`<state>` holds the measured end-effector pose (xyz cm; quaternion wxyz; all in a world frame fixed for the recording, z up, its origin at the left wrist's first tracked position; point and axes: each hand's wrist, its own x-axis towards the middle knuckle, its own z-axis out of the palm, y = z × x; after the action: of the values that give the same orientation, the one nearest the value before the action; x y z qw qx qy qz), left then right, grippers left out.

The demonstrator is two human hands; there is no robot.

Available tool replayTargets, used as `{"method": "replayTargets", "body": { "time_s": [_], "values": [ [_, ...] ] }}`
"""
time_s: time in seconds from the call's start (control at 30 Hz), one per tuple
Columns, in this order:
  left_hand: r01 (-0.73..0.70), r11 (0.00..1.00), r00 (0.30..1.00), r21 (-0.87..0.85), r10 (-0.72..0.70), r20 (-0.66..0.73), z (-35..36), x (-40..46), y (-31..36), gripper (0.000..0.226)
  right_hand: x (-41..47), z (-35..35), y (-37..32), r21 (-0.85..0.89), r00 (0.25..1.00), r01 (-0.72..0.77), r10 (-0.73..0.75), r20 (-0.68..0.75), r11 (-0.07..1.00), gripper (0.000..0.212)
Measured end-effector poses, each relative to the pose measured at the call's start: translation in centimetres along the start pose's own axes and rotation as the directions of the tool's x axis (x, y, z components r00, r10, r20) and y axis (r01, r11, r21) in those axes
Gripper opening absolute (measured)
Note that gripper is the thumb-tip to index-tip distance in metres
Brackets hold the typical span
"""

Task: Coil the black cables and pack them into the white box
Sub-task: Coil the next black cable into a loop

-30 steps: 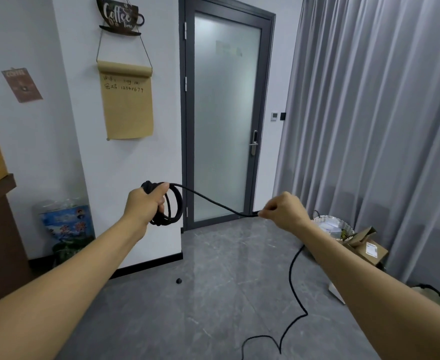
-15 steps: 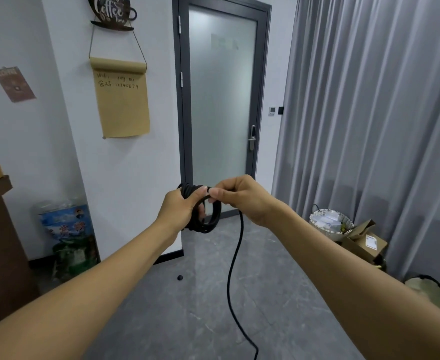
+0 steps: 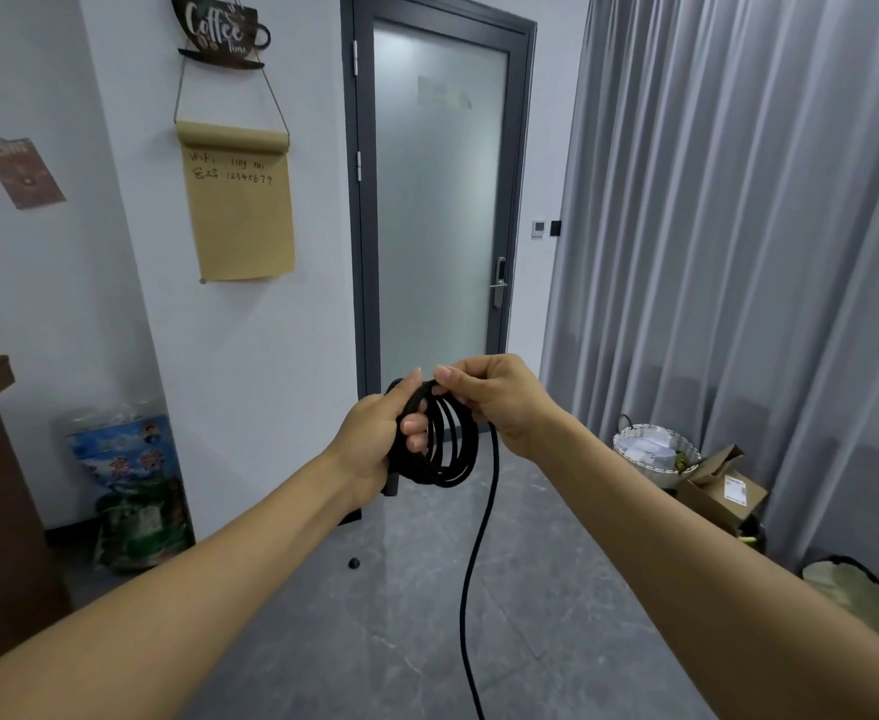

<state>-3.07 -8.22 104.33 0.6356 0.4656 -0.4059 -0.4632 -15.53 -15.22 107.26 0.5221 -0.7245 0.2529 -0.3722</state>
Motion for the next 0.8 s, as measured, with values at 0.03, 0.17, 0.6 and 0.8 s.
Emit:
{"method": "replayTargets", "body": {
  "time_s": [0.03,0.17,0.6,0.8],
  "values": [
    [-0.001,1.0,1.0,-0.007,0.001,0.006,0.0,0.0,0.0,0.039,0.1,0.0,0.1,-0.005,1.0,-0.006,0.006,-0.011,1.0,0.022],
    [0.002,1.0,0.999,-0.021,-0.001,0.045,-0.2,-0.4,0.0,0.04,0.4,0.1,0.2,0.012,0.998,-0.035,0.036,-0.05,0.999,0.024],
    [0.016,0.997,0.992,-0.079,-0.026,-0.127,-1.5,-0.7,-0.6,0.03,0.4,-0.4,2.2,-0.087,0.983,-0.167,0.16,-0.086,0.982,0.028],
    [0.012,0.994,0.951,-0.112,-0.047,-0.307,-5.4,0.2,-0.4,0.027,-0.4,-3.0,4.8,-0.127,0.96,-0.239,0.215,-0.178,0.963,0.025]
  ]
}}
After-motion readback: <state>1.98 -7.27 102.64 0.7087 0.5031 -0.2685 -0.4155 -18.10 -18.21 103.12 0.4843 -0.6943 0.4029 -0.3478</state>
